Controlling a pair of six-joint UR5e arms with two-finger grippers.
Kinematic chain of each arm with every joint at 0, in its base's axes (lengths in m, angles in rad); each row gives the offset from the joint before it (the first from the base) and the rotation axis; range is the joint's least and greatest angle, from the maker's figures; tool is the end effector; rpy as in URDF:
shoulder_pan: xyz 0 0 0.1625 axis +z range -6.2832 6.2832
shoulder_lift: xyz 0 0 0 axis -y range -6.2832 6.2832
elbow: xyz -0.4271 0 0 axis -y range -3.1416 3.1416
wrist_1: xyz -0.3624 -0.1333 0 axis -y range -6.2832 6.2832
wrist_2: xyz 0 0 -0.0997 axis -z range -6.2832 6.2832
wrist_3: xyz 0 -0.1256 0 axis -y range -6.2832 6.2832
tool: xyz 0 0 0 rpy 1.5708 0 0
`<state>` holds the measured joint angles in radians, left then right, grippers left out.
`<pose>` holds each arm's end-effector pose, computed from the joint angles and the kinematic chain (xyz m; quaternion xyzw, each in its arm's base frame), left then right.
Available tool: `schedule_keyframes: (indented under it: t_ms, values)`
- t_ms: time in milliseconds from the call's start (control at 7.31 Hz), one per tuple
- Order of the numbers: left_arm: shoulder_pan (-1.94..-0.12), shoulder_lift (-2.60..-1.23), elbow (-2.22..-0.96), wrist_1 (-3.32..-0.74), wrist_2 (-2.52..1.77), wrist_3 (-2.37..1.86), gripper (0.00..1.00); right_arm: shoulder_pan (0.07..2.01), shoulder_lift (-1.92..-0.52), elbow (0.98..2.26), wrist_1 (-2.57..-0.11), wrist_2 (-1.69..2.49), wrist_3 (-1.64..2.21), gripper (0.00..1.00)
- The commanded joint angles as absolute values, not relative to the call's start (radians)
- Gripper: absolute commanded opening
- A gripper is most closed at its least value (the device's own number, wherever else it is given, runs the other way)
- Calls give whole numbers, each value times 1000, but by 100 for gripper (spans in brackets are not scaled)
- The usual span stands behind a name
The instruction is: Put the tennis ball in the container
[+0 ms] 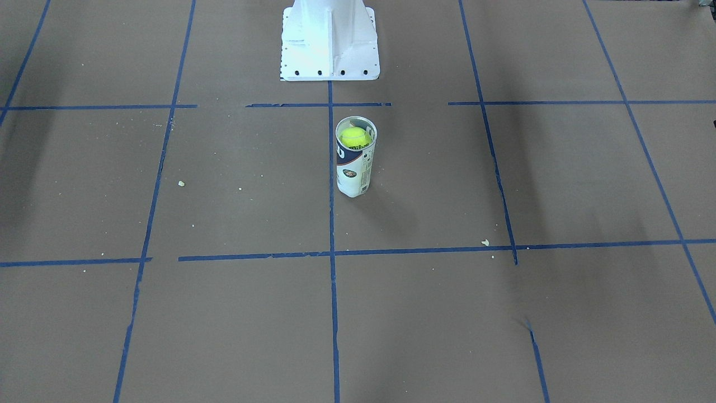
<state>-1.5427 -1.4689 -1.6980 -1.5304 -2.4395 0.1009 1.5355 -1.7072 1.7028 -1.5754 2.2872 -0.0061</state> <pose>-0.0257 -0.4182 0.6608 0.0085 0.4208 0.0553 0.9054 0.0366 -0.4047 0.6828 -0.0093 -0.3505 -0.0178 0.9364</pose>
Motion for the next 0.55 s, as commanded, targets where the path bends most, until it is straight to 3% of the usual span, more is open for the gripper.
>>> schedule_keyframes:
  t_ms: [0,411]
  values:
    - [-1543,-1479,-1694,-1531,-2436,98,100,1536,-1706,1703,-1575,2287,-6,100]
    - [-1543,-1483,-1707,-1531,-2427,97,100,1536,-1707,1703,-1575,2287,-6,100]
